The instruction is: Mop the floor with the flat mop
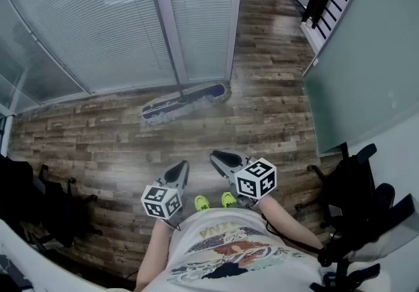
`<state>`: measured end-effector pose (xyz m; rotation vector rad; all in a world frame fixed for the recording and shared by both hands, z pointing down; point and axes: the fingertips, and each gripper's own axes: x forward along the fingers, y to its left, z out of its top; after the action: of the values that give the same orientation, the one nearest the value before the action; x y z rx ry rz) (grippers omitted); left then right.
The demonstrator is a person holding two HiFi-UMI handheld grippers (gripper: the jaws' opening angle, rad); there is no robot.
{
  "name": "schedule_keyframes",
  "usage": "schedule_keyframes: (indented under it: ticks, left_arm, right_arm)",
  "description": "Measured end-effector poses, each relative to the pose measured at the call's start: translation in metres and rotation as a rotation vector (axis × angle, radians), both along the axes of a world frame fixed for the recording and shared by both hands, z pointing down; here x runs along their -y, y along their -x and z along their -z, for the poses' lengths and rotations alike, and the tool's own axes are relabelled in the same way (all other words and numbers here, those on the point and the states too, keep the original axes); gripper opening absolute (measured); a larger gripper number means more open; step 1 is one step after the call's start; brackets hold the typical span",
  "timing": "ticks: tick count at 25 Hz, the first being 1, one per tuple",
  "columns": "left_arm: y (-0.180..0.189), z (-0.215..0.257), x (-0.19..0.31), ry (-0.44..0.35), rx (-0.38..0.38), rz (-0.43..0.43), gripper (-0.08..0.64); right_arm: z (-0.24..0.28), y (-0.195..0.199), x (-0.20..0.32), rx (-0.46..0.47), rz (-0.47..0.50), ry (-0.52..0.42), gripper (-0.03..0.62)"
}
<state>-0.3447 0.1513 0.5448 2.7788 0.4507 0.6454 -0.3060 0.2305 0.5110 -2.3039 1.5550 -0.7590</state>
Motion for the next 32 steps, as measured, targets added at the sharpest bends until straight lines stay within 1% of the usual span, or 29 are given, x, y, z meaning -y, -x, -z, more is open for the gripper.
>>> schedule_keyframes:
  ticks: [7, 11, 14, 17, 19, 23, 25, 27, 32]
  left_arm:
    - [0.003, 0.002, 0.012, 0.01, -0.007, -0.005, 0.014]
    - [0.008, 0.004, 0.024, 0.005, -0.021, -0.013, 0.014]
    - [0.014, 0.007, 0.035, -0.008, -0.042, -0.022, 0.014]
    - [0.019, 0.004, 0.05, -0.015, -0.054, -0.012, 0.014]
    - [0.021, 0.0, 0.064, -0.009, -0.04, 0.004, 0.014]
    - [0.036, -0.014, 0.089, 0.019, 0.019, 0.047, 0.014]
    - [0.037, -0.019, 0.105, 0.021, 0.035, 0.079, 0.014]
    - [0.028, -0.019, 0.126, 0.01, 0.035, 0.108, 0.014]
    - [-0.024, -0.006, 0.163, -0.037, 0.01, 0.152, 0.014]
  right_arm:
    - [-0.004, 0.005, 0.013, 0.008, -0.001, 0.013, 0.06]
    - [0.002, 0.013, 0.034, 0.008, 0.01, -0.017, 0.06]
    - [0.006, 0.022, 0.053, 0.01, 0.052, -0.058, 0.06]
    - [0.003, 0.029, 0.071, 0.0, 0.105, -0.052, 0.06]
    - [0.003, 0.029, 0.084, -0.011, 0.122, -0.048, 0.06]
    - [0.0, 0.029, 0.103, -0.031, 0.146, -0.021, 0.06]
    - [-0.003, 0.021, 0.111, -0.032, 0.146, 0.0, 0.061]
    - [-0.004, 0.005, 0.124, -0.032, 0.138, 0.011, 0.061]
    - [-0.003, -0.055, 0.153, -0.037, 0.149, -0.008, 0.061]
